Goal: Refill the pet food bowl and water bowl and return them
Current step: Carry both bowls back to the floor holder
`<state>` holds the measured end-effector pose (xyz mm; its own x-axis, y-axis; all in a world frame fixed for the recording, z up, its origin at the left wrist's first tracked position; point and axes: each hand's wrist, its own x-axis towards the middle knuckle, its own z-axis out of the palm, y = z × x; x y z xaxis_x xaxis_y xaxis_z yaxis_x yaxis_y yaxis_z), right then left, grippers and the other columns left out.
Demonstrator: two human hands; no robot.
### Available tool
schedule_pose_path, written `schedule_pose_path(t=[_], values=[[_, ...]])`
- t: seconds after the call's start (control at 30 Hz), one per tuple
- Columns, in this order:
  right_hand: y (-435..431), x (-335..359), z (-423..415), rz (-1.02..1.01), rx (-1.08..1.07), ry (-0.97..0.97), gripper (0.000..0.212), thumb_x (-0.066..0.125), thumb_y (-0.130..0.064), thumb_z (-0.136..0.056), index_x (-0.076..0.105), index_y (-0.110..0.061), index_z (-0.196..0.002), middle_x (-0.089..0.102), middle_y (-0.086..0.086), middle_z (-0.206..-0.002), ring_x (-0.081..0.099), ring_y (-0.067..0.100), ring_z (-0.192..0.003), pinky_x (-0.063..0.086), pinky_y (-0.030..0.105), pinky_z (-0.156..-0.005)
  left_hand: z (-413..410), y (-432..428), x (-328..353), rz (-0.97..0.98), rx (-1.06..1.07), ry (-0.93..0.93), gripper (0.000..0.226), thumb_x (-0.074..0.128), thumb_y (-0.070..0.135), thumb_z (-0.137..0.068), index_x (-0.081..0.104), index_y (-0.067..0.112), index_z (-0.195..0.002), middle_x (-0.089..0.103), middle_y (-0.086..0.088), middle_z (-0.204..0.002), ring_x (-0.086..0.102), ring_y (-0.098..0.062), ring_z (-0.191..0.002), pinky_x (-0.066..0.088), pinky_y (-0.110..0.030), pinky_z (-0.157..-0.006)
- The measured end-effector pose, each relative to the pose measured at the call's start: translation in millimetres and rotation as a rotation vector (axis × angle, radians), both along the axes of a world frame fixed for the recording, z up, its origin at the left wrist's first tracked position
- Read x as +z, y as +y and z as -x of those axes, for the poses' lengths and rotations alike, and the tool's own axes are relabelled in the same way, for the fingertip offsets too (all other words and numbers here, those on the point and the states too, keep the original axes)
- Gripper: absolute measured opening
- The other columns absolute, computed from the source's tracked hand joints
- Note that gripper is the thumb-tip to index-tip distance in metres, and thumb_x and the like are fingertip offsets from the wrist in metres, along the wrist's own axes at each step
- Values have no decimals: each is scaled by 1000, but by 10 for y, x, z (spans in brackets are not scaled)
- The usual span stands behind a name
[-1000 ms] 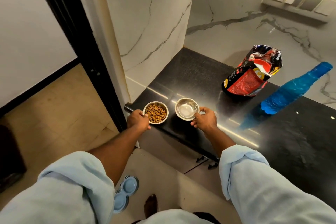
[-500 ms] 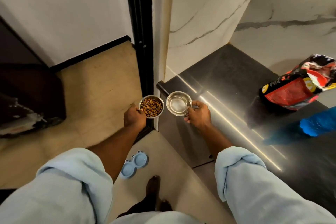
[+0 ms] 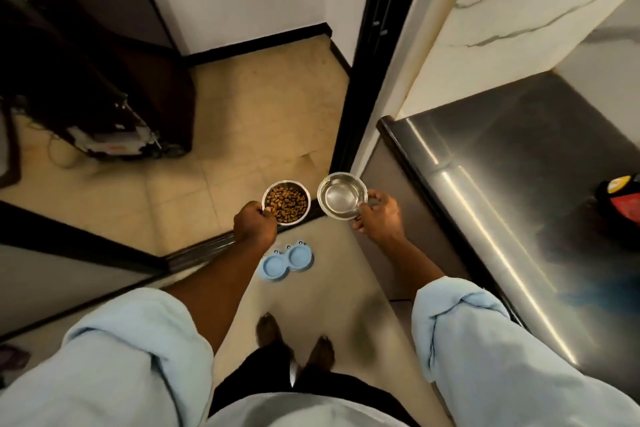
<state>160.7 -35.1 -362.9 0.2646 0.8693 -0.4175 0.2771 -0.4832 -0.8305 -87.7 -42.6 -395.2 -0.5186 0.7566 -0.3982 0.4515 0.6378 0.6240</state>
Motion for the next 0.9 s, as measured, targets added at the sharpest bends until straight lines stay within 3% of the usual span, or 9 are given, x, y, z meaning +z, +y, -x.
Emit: schedule_pose_path(t=[0.1,0.27,0.4,0.5,0.63,0.77,0.9], values=[[-6,-217,276,17,41,-1,16,59,-7,-99,65,-16,-111,73,20,-72,66,19,-48,55,28,-46,261,-83,-244,3,44,1,14,61,16,-97,74,10,-99,76,-19,-109,70,-41,-103,57,-39,-85],[24,-695,648,83,-4,68,18,60,-7,-100,61,-20,-113,70,18,-75,63,21,-50,50,26,-43,776,-116,-1252,27,107,-84,14,55,29,-85,56,21,-74,75,-17,-89,75,-41,-78,65,-54,-70],[27,-1195,895,101,-26,102,19,62,-8,-101,60,-26,-105,69,11,-69,62,18,-45,49,25,-40,1013,-107,-1729,91,74,-74,16,50,31,-83,63,21,-84,77,-13,-88,76,-39,-76,65,-51,-72],[37,-1656,1010,116,-40,130,18,61,-5,-99,60,-20,-109,69,15,-68,60,17,-42,48,24,-40,1051,-54,-1935,116,44,-68,29,50,28,-83,75,18,-91,78,-12,-85,75,-37,-76,65,-47,-73],[57,-2374,1099,135,2,109,23,64,-10,-99,61,-19,-119,74,22,-77,66,22,-51,53,28,-48,1098,7,-2417,136,6,-59,33,47,28,-82,76,16,-91,79,-12,-86,76,-36,-78,64,-44,-75],[97,-3072,1135,177,10,69,24,62,-9,-102,59,-17,-124,75,19,-82,68,13,-51,55,23,-48,1150,-33,-3053,181,1,-59,15,56,21,-91,71,19,-90,79,-12,-91,76,-38,-81,64,-45,-77],[110,-3769,1135,231,71,-63,30,61,-15,-104,58,-20,-133,78,11,-84,75,18,-63,60,28,-59,1248,-157,-3787,194,36,-62,3,61,25,-94,63,24,-94,78,-12,-98,77,-40,-81,65,-52,-77]])
